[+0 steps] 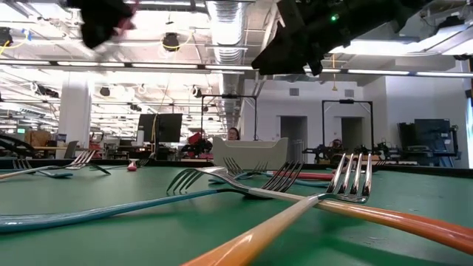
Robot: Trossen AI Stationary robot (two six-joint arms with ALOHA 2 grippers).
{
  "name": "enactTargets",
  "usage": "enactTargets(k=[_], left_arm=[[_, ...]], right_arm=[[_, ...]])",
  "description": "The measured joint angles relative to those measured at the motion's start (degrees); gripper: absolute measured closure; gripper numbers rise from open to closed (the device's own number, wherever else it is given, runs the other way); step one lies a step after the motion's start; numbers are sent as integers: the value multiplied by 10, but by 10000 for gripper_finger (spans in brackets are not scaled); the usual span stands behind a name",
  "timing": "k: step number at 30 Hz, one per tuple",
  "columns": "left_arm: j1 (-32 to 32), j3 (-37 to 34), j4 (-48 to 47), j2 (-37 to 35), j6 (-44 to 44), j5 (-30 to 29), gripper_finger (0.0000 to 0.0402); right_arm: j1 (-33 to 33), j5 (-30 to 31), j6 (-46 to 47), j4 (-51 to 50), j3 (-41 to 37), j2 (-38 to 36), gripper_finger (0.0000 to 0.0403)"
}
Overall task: Sort silverware by color (type)
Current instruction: Put the right red fork into the black bin, then put the bottom orange fork into the transparent bin
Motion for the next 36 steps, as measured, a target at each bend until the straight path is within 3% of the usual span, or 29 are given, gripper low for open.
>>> enactTargets(k=[5,13,22,31,36], left_arm=[[-83,25,-148,-1,-131,-3,340],[-225,25,-132,4,-315,82,346],[-384,26,-156,85,-478,-11,340],[-488,25,-156,188,-614,-5,296],[-508,25,-163,207,-634,-33,273]], right_arm=[[-1,0,31,0,0,0,223],[-4,0,34,2,0,0,223],[-5,0,34,2,0,0,223],[-5,0,33,3,0,0,223],[-5,0,33,3,0,0,223]])
